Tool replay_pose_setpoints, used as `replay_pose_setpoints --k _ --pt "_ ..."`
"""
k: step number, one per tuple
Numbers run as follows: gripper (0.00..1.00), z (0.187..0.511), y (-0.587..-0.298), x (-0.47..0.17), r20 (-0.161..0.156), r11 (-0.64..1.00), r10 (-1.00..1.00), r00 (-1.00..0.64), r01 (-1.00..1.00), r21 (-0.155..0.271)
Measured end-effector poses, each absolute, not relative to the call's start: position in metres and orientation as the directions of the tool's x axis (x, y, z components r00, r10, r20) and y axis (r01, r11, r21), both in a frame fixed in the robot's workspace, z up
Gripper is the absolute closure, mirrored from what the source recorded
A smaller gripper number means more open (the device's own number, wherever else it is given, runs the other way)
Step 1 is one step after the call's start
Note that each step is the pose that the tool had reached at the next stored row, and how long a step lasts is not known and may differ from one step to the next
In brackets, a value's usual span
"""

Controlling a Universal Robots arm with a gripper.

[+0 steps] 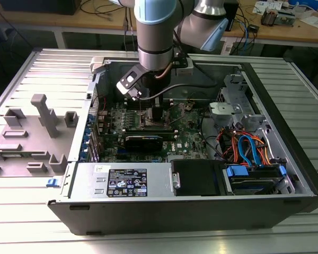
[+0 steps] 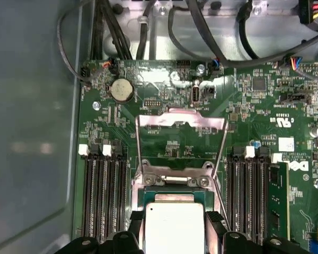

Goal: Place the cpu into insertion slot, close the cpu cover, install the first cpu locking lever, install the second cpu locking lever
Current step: 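Place the cpu into insertion slot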

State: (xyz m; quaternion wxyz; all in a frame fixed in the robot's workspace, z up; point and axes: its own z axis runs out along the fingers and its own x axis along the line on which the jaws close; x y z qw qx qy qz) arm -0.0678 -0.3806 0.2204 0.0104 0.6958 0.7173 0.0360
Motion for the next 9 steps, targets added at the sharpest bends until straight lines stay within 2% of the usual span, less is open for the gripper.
replay_pose_setpoints --k 9 --pt "0.46 0.2194 -0.3809 -0.0684 0.035 0.029 0.999 -0.032 0.997 0.066"
